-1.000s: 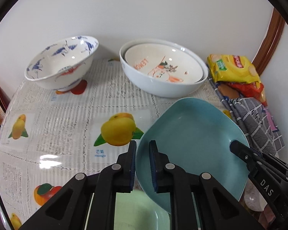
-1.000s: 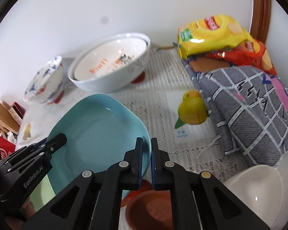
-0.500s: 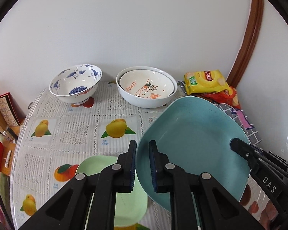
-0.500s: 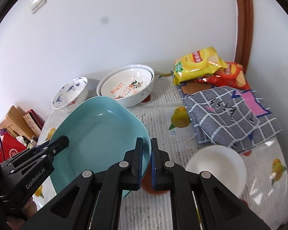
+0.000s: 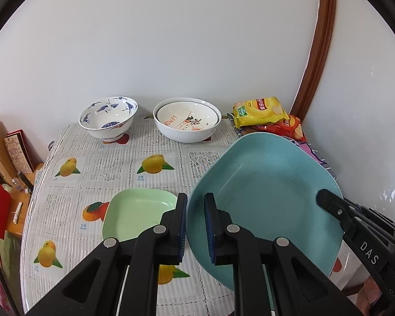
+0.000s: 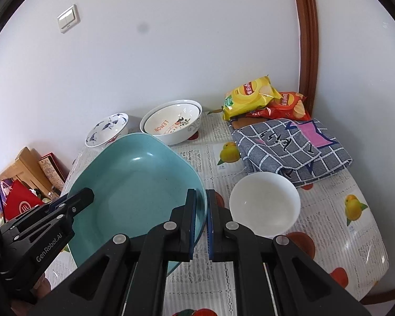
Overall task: Organize plates and bowls
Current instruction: 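Lift the blue plate with both grippers and carry it over the green plate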
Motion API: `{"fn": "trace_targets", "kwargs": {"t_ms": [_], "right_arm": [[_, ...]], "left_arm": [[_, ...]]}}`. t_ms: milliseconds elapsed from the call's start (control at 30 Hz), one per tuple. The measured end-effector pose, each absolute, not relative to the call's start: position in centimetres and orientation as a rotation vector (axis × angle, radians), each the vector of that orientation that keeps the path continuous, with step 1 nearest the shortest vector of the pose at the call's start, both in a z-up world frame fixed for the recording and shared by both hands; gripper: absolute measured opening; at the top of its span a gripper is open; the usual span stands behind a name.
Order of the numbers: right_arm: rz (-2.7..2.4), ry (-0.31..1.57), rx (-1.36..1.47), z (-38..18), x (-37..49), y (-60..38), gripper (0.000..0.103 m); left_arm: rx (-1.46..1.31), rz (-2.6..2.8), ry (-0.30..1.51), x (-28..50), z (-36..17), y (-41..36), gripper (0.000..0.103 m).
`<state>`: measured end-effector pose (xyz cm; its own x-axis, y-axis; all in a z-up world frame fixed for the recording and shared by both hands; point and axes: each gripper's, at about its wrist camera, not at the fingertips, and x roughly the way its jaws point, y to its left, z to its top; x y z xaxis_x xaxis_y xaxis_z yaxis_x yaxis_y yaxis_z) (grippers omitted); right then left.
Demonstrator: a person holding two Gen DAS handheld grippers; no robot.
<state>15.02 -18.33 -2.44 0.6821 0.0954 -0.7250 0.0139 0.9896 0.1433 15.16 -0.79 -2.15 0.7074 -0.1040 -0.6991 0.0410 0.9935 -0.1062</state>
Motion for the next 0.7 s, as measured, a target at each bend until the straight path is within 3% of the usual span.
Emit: {"fn": "trace_targets", "kwargs": {"t_ms": [700], "right_arm": [[0.068, 0.781, 0.143, -0.9, 10.3, -17.1, 0.007]], "left_arm": [[-0.090, -0.068, 0.742, 10.8, -0.7, 0.3, 0.013]]}}
